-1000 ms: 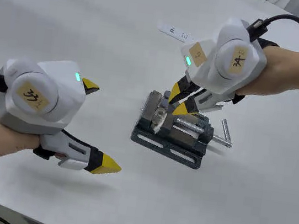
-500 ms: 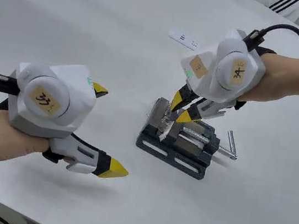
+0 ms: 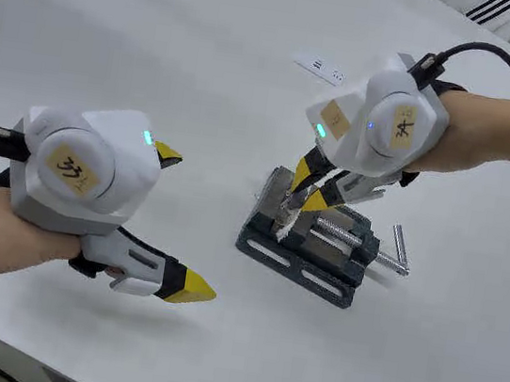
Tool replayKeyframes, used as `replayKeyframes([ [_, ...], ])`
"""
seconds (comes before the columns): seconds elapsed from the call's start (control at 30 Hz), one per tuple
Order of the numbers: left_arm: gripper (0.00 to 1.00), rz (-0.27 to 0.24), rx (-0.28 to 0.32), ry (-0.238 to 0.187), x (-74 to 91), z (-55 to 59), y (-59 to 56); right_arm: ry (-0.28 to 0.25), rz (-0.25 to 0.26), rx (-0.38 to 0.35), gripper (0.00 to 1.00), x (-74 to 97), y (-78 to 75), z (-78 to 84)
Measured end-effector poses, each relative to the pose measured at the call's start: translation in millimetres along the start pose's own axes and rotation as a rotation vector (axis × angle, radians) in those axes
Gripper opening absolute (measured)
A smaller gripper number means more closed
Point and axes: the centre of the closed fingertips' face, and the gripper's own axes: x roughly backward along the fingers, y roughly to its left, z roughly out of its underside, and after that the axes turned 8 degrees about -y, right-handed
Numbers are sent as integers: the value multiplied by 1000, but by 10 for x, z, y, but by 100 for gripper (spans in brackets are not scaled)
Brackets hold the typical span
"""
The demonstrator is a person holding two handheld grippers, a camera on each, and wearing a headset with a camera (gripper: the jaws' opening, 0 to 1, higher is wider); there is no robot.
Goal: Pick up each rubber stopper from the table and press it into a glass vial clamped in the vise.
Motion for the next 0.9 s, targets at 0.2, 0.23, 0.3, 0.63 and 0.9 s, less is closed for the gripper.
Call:
replayKeyframes([
  [0.2,92,2,7,3,-2,9,-29,10,-15,-3,4,-25,9,2],
  [0.23,92,1,7,4,-1,14,-27,10,-16,-4,4,-26,10,2],
  [0.3,92,1,8,4,-1,18,-25,13,-20,-10,4,-31,3,0],
  [0.63,91,3,10,3,-28,10,-35,12,-18,-183,4,-47,-23,-5],
  [0.9,91,7,8,3,-57,-5,-42,18,-16,-346,3,-49,-16,3],
])
